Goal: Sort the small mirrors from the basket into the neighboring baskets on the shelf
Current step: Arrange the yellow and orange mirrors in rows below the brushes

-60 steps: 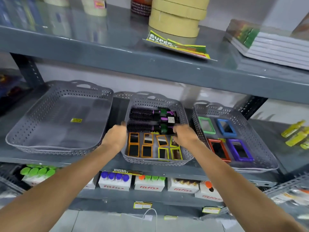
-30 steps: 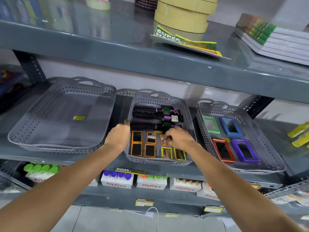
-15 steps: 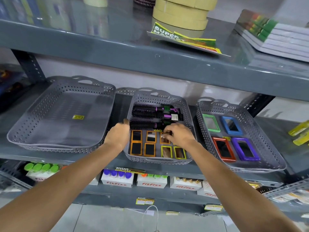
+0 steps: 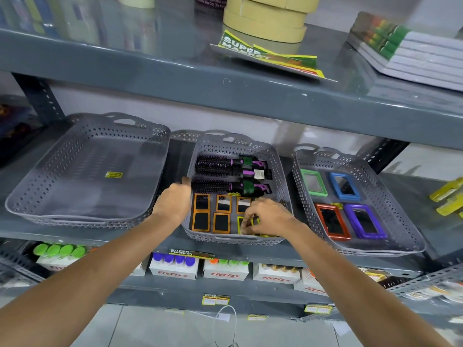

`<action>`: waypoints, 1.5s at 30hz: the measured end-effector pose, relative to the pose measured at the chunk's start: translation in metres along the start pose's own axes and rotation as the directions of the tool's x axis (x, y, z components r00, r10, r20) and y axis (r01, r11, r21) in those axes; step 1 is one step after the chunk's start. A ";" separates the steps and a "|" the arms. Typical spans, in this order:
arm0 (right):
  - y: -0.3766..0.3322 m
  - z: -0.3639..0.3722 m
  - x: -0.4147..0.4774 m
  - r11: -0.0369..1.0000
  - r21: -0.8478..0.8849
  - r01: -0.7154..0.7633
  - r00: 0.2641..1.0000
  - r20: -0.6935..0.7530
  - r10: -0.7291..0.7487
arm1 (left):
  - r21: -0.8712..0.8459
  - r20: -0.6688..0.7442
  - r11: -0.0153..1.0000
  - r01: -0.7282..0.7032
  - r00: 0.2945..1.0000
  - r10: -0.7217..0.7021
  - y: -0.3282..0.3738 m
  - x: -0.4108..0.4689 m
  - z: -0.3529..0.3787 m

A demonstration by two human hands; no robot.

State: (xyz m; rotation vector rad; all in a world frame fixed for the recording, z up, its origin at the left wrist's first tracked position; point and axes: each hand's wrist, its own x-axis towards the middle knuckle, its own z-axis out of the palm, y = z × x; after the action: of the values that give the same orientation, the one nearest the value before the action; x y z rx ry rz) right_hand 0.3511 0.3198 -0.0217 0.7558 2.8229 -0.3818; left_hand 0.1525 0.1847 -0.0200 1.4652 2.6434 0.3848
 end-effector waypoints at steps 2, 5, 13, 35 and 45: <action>0.000 0.000 0.000 1.000 -0.008 0.008 1.000 -0.004 -0.008 | -0.002 -0.001 1.000 0.000 1.000 0.000 0.000 0.000 0.000; 0.002 -0.003 -0.002 1.000 0.003 -0.010 1.000 -0.029 0.010 | -0.003 -0.005 1.000 0.004 1.000 -0.004 0.001 0.000 0.000; 0.015 -0.017 -0.020 0.952 -0.296 -0.078 0.997 0.001 0.082 | 0.002 -0.008 1.000 0.014 1.000 -0.014 0.001 -0.001 0.000; 0.016 -0.013 -0.023 0.966 -0.250 -0.068 0.998 -0.004 0.069 | -0.004 -0.009 1.000 0.026 1.000 -0.026 0.003 -0.001 0.000; -0.013 -0.020 0.005 0.999 0.029 -0.028 0.983 -0.179 0.033 | 0.057 0.021 0.998 0.033 0.999 -0.035 0.004 -0.003 -0.002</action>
State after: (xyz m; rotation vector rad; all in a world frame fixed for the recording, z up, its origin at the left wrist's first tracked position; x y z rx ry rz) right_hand 0.3382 0.3171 -0.0016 0.8793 2.9743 -0.3631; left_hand 0.1571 0.1843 -0.0170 1.4293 2.6796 0.2921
